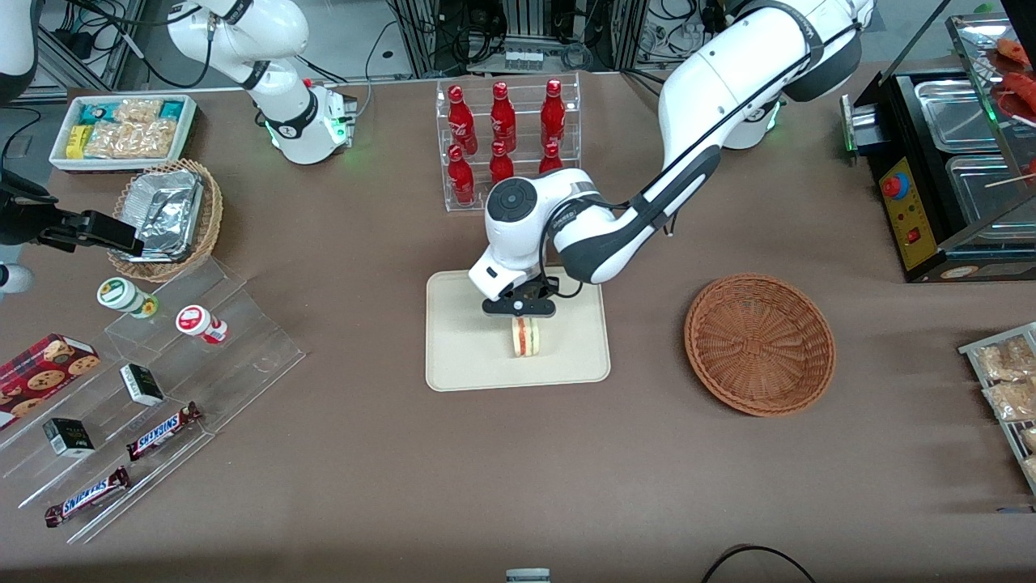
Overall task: Place sandwich from basket to tray
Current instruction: 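Lift the sandwich and carry it with the left gripper over the white tray, then lower the sandwich onto the white tray with the left gripper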
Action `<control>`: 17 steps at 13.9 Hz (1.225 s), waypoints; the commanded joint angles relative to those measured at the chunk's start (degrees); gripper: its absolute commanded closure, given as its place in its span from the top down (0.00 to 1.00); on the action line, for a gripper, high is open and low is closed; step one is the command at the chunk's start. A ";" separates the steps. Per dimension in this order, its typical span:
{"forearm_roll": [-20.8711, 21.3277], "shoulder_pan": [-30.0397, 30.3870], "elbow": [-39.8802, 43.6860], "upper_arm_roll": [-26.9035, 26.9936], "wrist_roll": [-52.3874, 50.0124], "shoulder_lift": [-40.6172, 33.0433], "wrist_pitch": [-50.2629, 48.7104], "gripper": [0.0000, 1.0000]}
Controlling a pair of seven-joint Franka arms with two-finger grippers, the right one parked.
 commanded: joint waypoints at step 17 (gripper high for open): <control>-2.43 -1.18 2.35 2.62 -5.66 -10.34 -3.25 0.99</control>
